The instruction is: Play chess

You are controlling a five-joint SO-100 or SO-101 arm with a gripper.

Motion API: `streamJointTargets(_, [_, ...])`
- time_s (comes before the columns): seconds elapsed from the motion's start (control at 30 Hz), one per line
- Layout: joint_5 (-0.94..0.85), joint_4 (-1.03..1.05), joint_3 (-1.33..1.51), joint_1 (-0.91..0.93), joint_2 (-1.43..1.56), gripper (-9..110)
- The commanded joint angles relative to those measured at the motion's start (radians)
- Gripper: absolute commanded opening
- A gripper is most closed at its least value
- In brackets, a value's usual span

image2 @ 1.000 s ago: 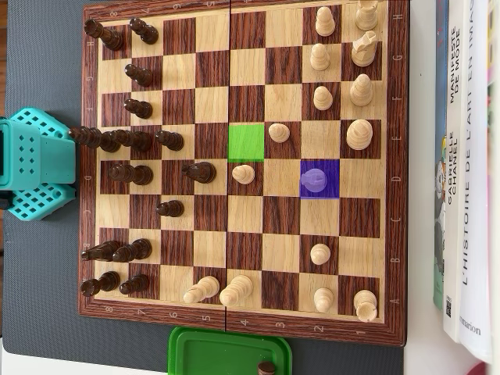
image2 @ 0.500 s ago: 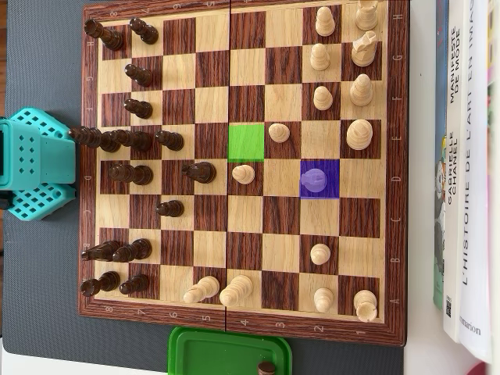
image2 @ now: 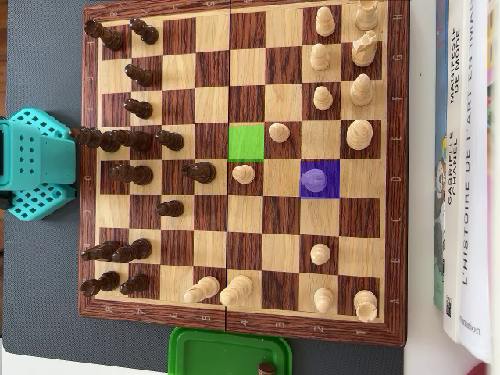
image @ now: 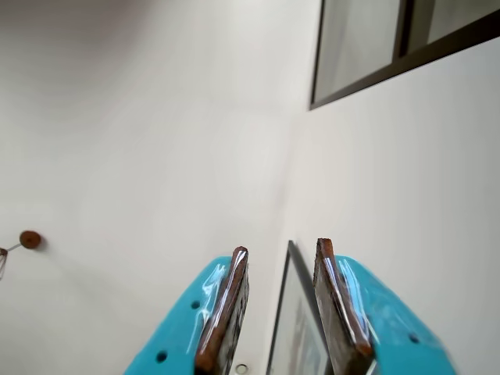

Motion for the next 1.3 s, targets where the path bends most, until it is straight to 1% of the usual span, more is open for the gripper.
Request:
streamJointTargets(0.0, [-0.005,0.005,0.021,0.008,-0.002,13])
streamJointTargets(0.1, [-0.006,0.021,0.021,0.009,-0.003,13])
streamJointTargets(0.23, [-0.006,0.137,0.021,0.009,-0.003,13])
streamJointTargets(0.63, [-0.006,0.667,-0.120,0.009,-0.003,13])
streamJointTargets(0.8, [-0.006,0.861,-0.120,0.020,-0.003,13])
streamJointTargets(1.07, [-0.006,1.074,-0.075,0.017,-0.003,14])
streamJointTargets(1.27, [-0.006,1.330,-0.081,0.006,-0.003,14])
